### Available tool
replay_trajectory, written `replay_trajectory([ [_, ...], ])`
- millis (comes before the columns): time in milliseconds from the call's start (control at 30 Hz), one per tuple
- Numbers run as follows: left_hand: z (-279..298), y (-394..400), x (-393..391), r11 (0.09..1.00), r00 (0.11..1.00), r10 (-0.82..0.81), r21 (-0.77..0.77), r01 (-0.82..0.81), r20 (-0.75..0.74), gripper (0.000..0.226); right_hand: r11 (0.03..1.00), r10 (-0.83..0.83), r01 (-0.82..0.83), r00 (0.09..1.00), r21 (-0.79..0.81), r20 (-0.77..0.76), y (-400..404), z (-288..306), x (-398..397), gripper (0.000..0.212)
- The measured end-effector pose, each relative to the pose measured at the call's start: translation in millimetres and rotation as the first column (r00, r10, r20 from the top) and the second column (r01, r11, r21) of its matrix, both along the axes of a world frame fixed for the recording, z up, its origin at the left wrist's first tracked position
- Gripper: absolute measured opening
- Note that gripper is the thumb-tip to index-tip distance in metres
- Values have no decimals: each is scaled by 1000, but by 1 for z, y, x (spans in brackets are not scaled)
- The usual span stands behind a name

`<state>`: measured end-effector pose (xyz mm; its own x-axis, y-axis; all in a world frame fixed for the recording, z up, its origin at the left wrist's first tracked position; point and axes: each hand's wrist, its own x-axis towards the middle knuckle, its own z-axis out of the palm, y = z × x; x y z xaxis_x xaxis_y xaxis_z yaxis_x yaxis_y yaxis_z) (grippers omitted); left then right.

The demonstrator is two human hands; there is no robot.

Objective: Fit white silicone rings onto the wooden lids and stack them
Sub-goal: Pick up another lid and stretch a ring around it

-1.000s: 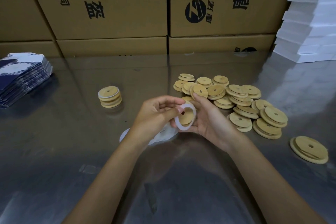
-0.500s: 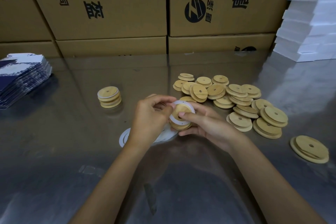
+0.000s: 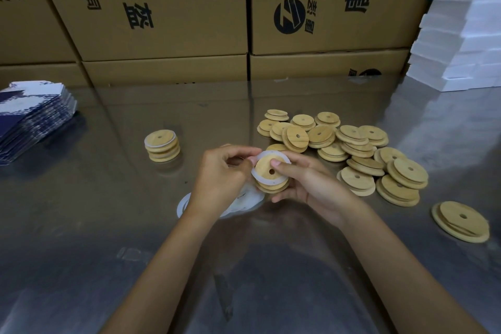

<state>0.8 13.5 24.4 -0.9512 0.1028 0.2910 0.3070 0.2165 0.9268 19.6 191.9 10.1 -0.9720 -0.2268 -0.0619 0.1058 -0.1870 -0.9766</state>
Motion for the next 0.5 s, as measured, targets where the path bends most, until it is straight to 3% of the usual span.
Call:
replay_trajectory([
  [500,4,-3,0,1000,995,-23,12,22,97,24,997,-65,67,997,-48,44,1,-2,-3,26],
])
